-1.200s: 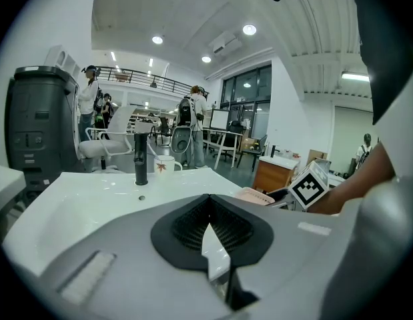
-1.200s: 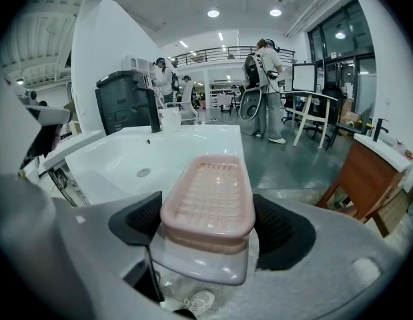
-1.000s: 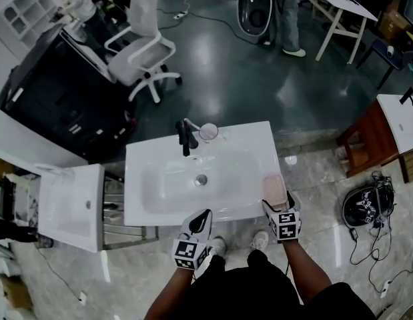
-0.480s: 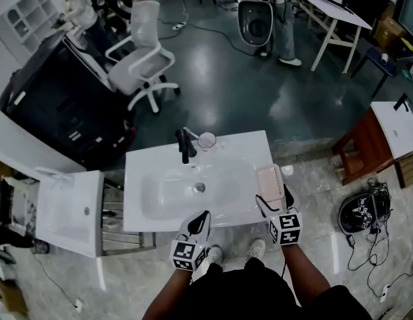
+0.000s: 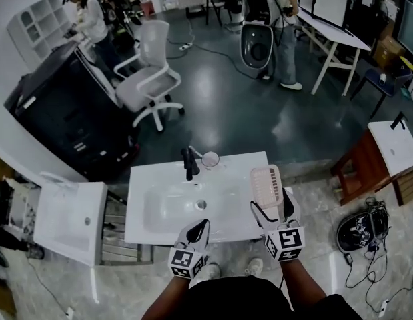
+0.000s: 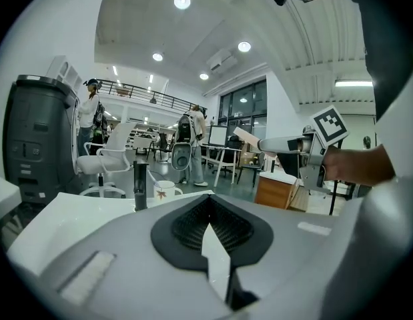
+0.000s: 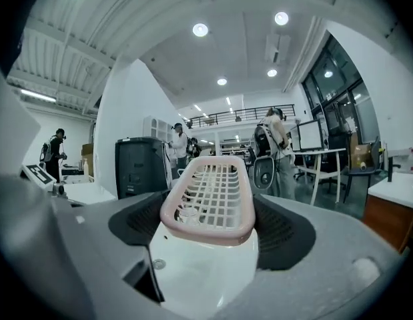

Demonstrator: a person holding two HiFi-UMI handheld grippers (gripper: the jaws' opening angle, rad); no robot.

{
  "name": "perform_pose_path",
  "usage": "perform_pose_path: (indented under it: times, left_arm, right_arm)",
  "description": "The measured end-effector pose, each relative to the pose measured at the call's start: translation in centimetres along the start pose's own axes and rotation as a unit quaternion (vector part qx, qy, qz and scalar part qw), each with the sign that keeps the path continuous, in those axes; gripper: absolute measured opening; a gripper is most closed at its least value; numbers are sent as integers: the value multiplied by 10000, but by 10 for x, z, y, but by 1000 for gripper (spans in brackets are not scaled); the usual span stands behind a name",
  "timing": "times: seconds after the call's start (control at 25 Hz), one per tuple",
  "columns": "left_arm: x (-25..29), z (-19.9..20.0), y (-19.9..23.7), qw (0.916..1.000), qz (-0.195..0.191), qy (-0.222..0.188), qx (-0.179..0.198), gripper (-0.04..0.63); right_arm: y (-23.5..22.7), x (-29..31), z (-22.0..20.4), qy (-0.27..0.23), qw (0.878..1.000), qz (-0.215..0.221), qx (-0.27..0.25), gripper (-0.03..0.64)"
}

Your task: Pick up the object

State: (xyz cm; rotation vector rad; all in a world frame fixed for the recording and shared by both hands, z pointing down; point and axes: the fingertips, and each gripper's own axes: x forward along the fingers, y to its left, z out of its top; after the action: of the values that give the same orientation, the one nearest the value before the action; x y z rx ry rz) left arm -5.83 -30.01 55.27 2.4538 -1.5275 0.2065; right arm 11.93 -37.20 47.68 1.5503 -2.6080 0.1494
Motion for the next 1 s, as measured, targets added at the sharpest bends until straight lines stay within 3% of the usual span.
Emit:
perform_pose_path:
  times: [0.44,1.0]
  left_arm:
    - [6,26,13,9992,65,-380,125,18]
    - [6,26,20,9994,84,-274,168,18]
  right_arm:
    - [5,8,28,-358,9992,15,-185,425]
    - [10,22,24,-221,9996,50,-140,425]
